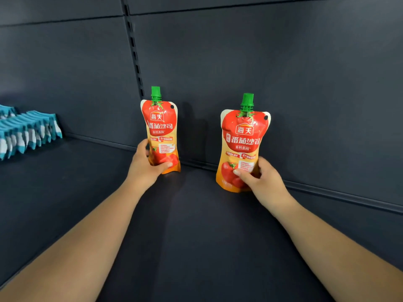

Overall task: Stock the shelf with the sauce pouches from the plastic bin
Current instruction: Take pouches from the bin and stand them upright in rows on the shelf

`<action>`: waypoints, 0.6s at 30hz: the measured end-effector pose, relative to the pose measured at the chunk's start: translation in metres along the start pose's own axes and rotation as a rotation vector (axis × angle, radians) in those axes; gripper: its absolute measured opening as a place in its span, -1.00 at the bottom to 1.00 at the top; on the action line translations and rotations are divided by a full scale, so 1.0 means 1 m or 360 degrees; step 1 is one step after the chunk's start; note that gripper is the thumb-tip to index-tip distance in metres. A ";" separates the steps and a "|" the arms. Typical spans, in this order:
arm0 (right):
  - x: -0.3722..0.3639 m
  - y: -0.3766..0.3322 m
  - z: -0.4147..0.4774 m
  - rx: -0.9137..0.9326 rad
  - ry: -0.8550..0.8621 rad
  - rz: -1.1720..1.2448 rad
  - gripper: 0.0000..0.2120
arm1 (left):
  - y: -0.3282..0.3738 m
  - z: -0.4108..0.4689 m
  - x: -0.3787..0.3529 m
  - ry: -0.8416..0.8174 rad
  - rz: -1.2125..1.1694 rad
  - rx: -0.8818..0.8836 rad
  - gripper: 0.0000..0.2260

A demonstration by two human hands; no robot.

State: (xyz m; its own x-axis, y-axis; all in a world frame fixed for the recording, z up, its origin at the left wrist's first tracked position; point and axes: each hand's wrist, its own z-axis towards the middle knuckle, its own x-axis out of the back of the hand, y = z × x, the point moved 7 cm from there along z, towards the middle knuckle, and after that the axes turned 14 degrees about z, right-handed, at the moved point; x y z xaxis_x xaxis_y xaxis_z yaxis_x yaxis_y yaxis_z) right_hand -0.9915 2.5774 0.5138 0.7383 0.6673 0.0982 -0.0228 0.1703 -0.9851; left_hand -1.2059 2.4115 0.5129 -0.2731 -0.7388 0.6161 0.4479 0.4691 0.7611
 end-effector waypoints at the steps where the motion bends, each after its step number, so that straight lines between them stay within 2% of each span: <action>1: -0.001 0.001 0.002 -0.0015 0.0000 0.0017 -0.62 | 0.000 0.002 -0.001 -0.0017 0.0003 0.0006 -0.30; 4: -0.004 0.005 0.004 -0.0097 -0.0076 0.0032 -0.55 | -0.002 0.003 0.000 -0.0024 0.0014 0.0014 -0.30; 7: -0.003 0.008 0.004 -0.0088 -0.0104 -0.0135 -0.46 | -0.003 0.004 -0.001 -0.0014 0.0026 0.0015 -0.30; 18: 0.002 0.008 0.005 -0.0074 -0.0010 -0.0203 -0.44 | 0.000 0.002 0.000 0.0012 0.0034 -0.0010 -0.30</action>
State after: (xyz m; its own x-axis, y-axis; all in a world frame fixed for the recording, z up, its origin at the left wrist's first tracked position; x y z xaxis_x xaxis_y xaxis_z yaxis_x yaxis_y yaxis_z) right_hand -0.9937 2.5841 0.5071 0.7292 0.6468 0.2236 0.1022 0.2202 -0.9701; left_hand -1.2073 2.4125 0.5134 -0.2568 -0.7324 0.6306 0.4589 0.4818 0.7465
